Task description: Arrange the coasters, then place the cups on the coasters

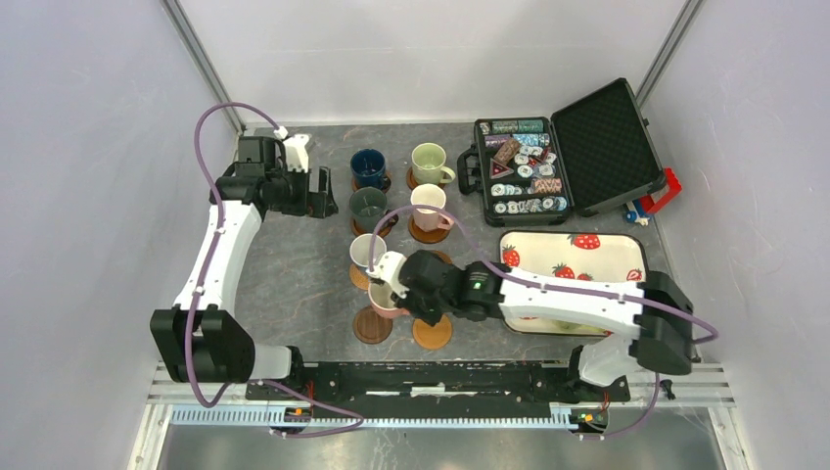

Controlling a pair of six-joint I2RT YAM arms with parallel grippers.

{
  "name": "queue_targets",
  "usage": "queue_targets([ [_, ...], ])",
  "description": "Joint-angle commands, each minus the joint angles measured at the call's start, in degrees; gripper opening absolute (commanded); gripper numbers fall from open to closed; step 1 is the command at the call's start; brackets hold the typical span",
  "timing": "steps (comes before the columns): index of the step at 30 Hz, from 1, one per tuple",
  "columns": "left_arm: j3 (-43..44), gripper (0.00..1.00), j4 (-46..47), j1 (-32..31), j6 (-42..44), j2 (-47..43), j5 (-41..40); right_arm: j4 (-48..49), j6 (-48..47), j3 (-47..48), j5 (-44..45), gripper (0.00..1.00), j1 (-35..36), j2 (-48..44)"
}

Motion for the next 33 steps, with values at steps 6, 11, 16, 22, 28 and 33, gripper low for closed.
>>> queue_targets([
  [6,-0.13,1.0,7.37,0.29,-6.48,-2.64,0.31,4.12,10.32,14.09,9.31,0.0,5.48,10.16],
  [11,1.21,1.0,8.38,2.05,-6.49,-2.07,0.51,3.1,12.73,17.41,11.56,0.0,8.01,14.49],
  [16,2.35,1.0,9.89,2.4,-9.08,-1.35,0.85,1.05,16.22,16.89,11.1,0.0,8.4,15.54],
  [22,1.65,1.0,10.38,2.79,-9.41,-1.64,2.1,2.36,17.88,14.69,8.78,0.0,9.61,16.65],
  [28,-0.55,1.0,12.32,3.34,-10.59,-3.1,3.0,1.93,22.33,15.04,13.55,0.0,10.33,18.99],
  [33,-0.21,1.0,12.75,4.32,-11.75,-2.8,4.83,1.12,24.19,18.41,16.05,0.0,11.19,22.1],
])
